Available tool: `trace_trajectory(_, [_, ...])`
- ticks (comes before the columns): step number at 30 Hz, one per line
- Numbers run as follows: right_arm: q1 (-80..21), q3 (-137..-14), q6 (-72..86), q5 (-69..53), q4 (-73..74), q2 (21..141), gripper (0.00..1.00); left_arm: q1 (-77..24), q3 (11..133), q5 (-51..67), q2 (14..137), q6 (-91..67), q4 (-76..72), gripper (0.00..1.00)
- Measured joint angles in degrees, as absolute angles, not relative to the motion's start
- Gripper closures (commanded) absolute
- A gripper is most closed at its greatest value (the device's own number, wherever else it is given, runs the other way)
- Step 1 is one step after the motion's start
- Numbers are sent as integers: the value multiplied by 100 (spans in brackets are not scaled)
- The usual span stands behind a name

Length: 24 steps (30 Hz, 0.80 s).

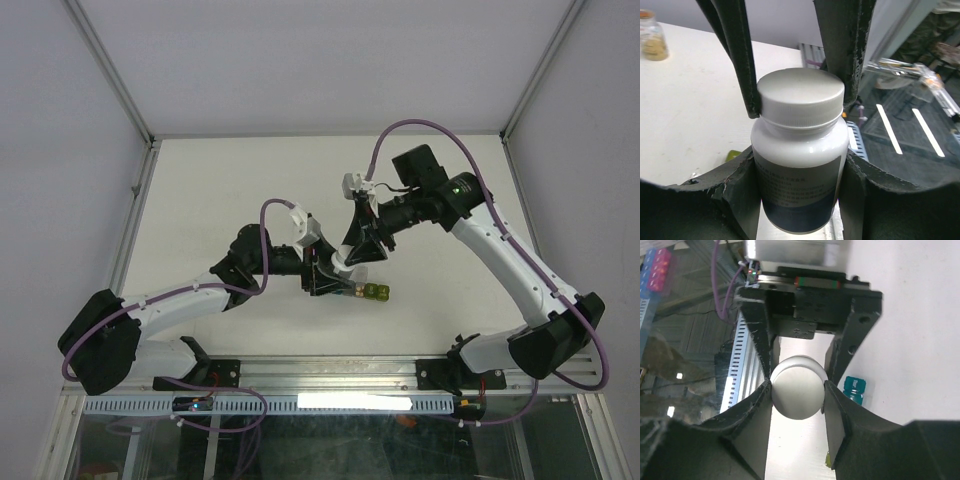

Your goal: Sort the pills into containers

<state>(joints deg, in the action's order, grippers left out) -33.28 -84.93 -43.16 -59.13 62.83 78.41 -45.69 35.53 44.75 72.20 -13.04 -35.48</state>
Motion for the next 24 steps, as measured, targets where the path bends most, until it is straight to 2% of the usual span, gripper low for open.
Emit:
trace_trajectory(7, [-3262, -7985, -2355, -4847, 4753, 7909, 74, -4648, 3371, 2453, 7234, -707, -3380, 100])
trace_trajectory(10, [-3175, -7887, -1772, -4394, 4394, 8062, 69, -4777, 3424, 1492, 7531, -307, -3382, 100])
trace_trajectory(13, [-2952, -7885, -1380, -4324, 4200, 8324, 37, -4831, 3546, 893, 7881, 14, -3437, 100])
trace_trajectory(15, [-2762, -7887, -1199, -4589, 4246, 8477, 23, -4838, 3557, 617, 8029, 161, -3618, 100])
trace_trajectory(17, [-2624, -7887, -1149, -4895, 4423, 8525, 5, -4823, 3559, 438, 8040, 224, -3811, 100])
trace_trajectory(18, [-2556, -7887, -1144, -5063, 4469, 8525, 1, -4790, 3559, 412, 8040, 242, -3964, 100])
trace_trajectory(24, [-2099, -7918, -1507, -5992, 4528, 8189, 1, -4762, 3406, 373, 7905, 244, -4292, 100])
